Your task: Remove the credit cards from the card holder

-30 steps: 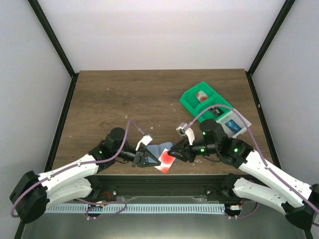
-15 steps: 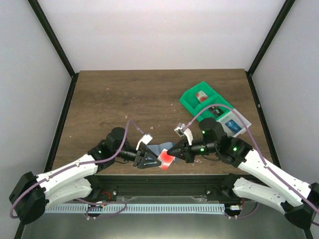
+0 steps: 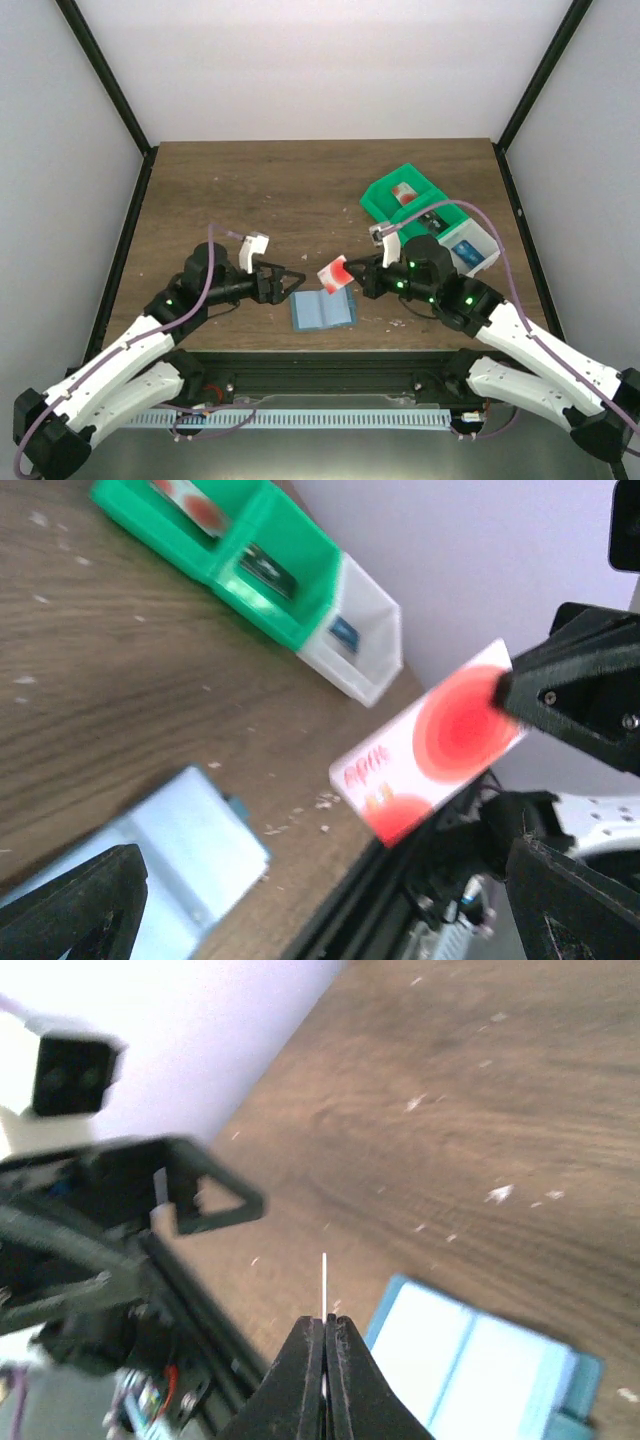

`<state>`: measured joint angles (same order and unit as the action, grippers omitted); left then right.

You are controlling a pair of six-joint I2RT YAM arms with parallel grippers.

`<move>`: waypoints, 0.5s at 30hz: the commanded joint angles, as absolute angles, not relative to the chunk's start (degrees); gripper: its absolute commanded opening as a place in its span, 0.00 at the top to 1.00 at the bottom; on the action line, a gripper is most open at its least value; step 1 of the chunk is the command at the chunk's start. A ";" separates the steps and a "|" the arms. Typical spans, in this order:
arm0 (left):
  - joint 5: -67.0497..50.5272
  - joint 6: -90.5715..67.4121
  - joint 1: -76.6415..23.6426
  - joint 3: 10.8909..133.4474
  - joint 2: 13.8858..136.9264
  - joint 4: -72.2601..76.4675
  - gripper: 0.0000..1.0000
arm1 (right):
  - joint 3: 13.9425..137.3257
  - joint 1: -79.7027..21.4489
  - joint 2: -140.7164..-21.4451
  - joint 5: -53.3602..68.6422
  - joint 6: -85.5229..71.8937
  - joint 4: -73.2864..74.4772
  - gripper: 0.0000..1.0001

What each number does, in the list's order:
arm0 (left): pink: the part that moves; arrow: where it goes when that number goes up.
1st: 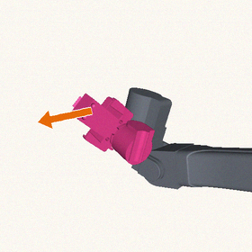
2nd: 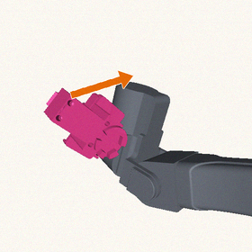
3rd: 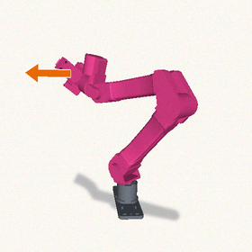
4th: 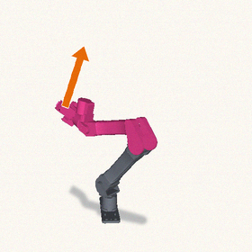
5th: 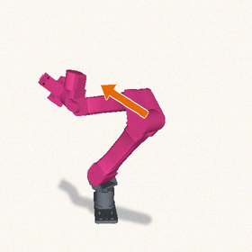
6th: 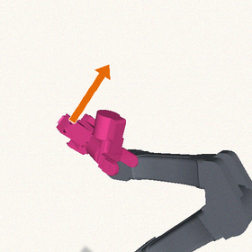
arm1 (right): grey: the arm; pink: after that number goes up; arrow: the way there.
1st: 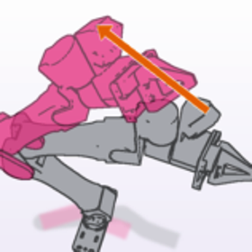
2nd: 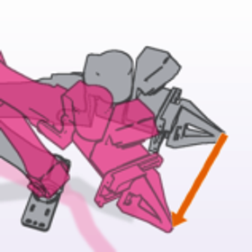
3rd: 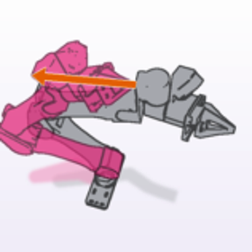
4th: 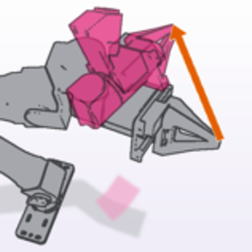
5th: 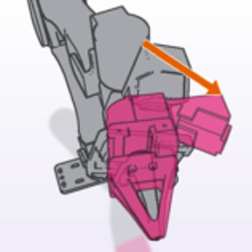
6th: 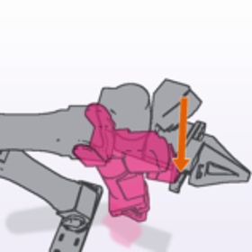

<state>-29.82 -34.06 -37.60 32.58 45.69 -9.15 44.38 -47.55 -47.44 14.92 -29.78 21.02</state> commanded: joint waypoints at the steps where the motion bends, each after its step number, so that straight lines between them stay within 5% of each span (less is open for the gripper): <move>1: -17.37 -30.32 -37.39 34.94 42.66 -17.38 0.00 | 42.88 -44.24 -49.15 0.47 -36.51 13.04 0.99; 15: -16.66 -25.16 -37.44 33.46 33.31 -16.18 0.00 | 41.09 -20.19 -61.78 -3.94 -51.04 -5.78 1.00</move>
